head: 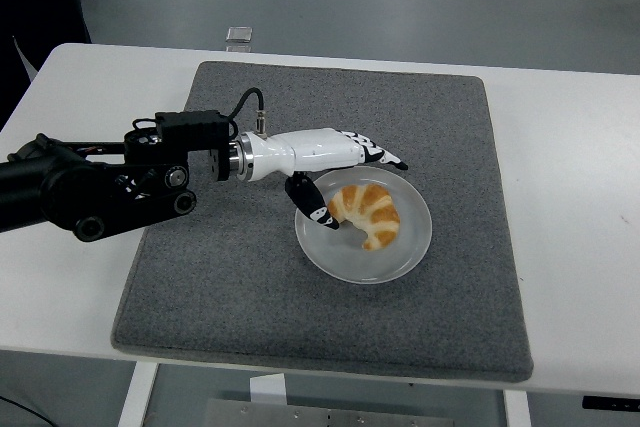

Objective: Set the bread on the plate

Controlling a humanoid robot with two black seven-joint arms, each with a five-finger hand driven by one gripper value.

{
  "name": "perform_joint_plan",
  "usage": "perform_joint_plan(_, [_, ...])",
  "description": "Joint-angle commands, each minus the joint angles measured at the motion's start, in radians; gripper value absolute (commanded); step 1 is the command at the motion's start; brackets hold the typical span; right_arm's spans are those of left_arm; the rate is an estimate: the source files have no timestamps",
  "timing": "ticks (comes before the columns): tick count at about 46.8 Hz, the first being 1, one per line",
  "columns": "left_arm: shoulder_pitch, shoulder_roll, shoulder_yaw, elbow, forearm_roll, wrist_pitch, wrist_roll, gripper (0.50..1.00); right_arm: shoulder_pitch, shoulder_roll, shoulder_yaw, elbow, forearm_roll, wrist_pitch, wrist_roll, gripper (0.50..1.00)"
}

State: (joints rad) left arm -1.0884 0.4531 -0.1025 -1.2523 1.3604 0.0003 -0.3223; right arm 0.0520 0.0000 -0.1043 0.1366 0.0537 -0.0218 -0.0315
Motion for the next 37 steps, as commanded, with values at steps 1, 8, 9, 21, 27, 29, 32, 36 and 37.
perform_joint_plan(1, [-0.019, 0.019, -0.003, -0.012, -0.076, -0.025, 0.0, 1.0, 0.0, 0.0, 0.0, 0.0, 0.0, 0.0, 0.001, 0.952])
perform_joint_plan(8, [-0.041, 0.062, -0.006, -0.036, -0.22, -0.115, 0.0, 1.0, 0.0, 0.0, 0.0, 0.0, 0.0, -0.001, -0.001, 0.952])
perform_joint_plan(9, [-0.044, 0.065, -0.012, -0.036, -0.245, -0.131, 0.002, 1.0, 0.0, 0.0, 0.0, 0.001, 0.0, 0.0, -0.001, 0.952])
perform_joint_plan(21, [-0.065, 0.088, -0.095, 0.045, -0.673, -0.299, 0.002, 1.0, 0.0, 0.0, 0.0, 0.0, 0.0, 0.0, -0.001, 0.952])
perform_joint_plan(27, [-0.08, 0.09, -0.1, 0.12, -0.877, -0.373, 0.002, 0.999, 0.0, 0.0, 0.0, 0.0, 0.0, -0.001, -0.001, 0.952])
perform_joint_plan(29, [-0.08, 0.091, -0.109, 0.143, -0.914, -0.384, 0.002, 0.999, -0.001, 0.0, 0.0, 0.0, 0.0, 0.0, -0.001, 0.952])
perform_joint_plan(32, [-0.073, 0.099, -0.135, 0.174, -0.954, -0.387, 0.006, 0.999, -0.001, 0.0, 0.0, 0.0, 0.0, -0.001, 0.001, 0.952])
perform_joint_plan(36, [-0.053, 0.099, -0.163, 0.211, -0.985, -0.388, 0.009, 0.999, 0.0, 0.0, 0.0, 0.0, 0.0, 0.0, -0.001, 0.952])
perform_joint_plan(37, [-0.047, 0.098, -0.167, 0.22, -0.991, -0.388, 0.009, 0.999, -0.001, 0.0, 0.0, 0.0, 0.0, 0.0, 0.001, 0.952])
